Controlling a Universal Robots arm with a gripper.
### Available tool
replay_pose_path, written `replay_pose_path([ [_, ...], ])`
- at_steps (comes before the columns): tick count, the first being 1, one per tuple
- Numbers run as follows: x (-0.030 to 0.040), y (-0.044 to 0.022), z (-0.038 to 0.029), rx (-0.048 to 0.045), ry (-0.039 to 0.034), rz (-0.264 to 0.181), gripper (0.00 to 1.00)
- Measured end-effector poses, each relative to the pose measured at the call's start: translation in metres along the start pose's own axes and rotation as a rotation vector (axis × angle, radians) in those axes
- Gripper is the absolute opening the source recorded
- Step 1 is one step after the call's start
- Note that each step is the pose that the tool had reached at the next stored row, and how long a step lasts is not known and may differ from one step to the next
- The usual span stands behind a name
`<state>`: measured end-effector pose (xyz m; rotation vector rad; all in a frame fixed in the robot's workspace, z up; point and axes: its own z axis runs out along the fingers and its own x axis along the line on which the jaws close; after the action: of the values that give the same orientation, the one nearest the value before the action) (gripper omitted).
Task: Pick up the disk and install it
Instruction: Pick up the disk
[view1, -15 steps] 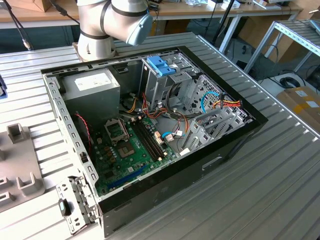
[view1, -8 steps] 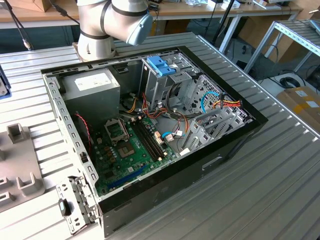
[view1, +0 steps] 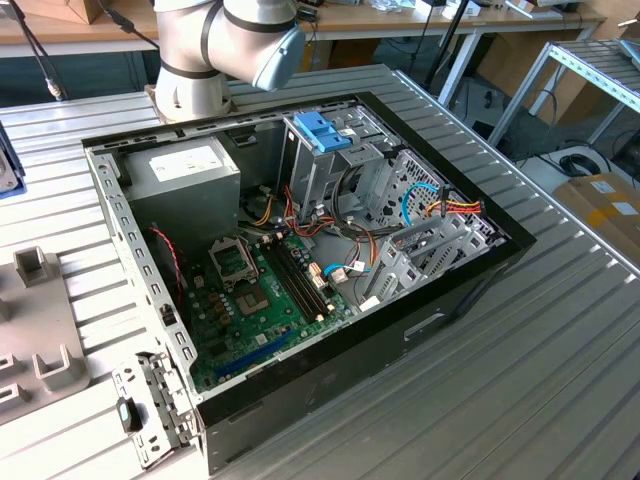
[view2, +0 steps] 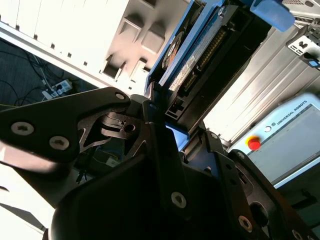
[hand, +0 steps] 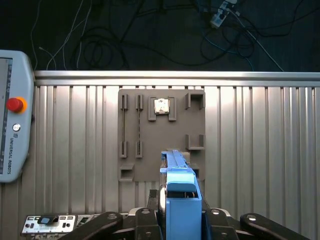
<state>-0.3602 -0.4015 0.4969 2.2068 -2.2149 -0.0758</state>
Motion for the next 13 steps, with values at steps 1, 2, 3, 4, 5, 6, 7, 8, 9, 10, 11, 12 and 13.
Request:
replay_pose_path([
  [1, 0.0, -0.0004, 0.0, 0.0, 0.0, 0.0, 0.37],
  [2, 0.0, -0.0008, -0.0001, -0.0001, 0.0001, 0.0, 0.37],
  [3, 0.0, -0.0012, -0.0001, 0.0, 0.0, 0.0, 0.37],
  [4, 0.0, -0.0015, -0.0001, 0.0, 0.0, 0.0, 0.37],
  [5, 0.0, -0.0019, -0.0001, 0.0, 0.0, 0.0, 0.37],
  [6, 0.0, -0.0024, -0.0002, -0.0001, 0.0001, 0.0, 0.37],
  [7, 0.0, -0.0028, -0.0002, -0.0001, 0.0001, 0.0, 0.37],
  [8, 0.0, -0.0033, -0.0001, 0.0, 0.0, 0.0, 0.37],
  [9, 0.0, -0.0037, -0.0002, 0.0, 0.0, 0.0, 0.37],
  [10, 0.0, -0.0041, -0.0002, 0.0, 0.0, 0.0, 0.37],
  [11, 0.0, -0.0045, -0.0002, 0.0001, 0.0, 0.0, 0.37],
  [12, 0.0, -0.005, -0.0002, 0.0, 0.0001, 0.0, 0.37],
  [13, 0.0, -0.0054, -0.0002, 0.0, 0.0, 0.0, 0.37],
])
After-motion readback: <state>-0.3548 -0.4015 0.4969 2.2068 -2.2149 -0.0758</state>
